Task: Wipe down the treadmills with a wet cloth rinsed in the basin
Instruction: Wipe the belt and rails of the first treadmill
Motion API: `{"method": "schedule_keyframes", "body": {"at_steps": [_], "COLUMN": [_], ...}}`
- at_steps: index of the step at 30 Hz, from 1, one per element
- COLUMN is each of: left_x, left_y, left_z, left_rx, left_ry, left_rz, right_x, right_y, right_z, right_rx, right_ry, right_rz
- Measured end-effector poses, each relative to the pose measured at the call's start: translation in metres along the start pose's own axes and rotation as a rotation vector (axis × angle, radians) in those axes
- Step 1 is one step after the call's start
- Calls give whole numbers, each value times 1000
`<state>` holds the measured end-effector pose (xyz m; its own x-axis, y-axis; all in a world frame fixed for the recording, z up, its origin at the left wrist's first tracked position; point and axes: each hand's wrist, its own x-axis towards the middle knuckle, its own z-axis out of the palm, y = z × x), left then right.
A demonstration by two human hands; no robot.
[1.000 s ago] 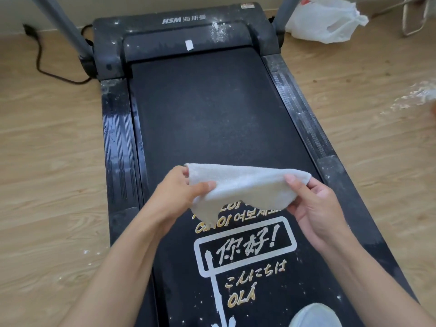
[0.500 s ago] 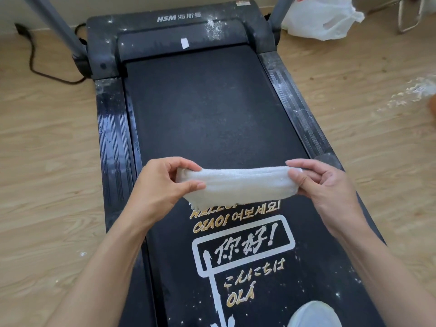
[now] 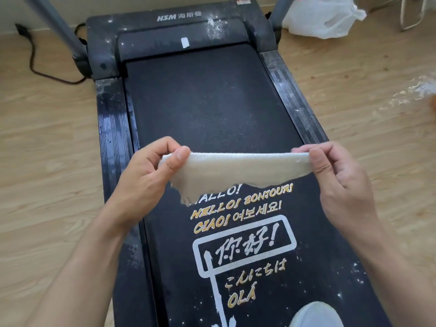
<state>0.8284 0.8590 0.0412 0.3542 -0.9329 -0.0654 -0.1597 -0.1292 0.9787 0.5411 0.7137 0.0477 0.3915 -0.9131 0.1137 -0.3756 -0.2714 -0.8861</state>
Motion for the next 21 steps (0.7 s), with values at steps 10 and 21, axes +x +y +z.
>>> {"method": "schedule_keyframes", "body": {"at_steps": [10,21], "left_x": [7,6], "left_y": [-54,-49], "left_z": [46,96], "left_rx": [-22,-253], "left_ry": [286,108], "left_rz": [-482,-597], "right_x": [7,5], "right_y": [29,-9], "right_z": [42,67], "right_rx": [73,-105], "right_ry": [67,-335], "right_rz": [223,126]}}
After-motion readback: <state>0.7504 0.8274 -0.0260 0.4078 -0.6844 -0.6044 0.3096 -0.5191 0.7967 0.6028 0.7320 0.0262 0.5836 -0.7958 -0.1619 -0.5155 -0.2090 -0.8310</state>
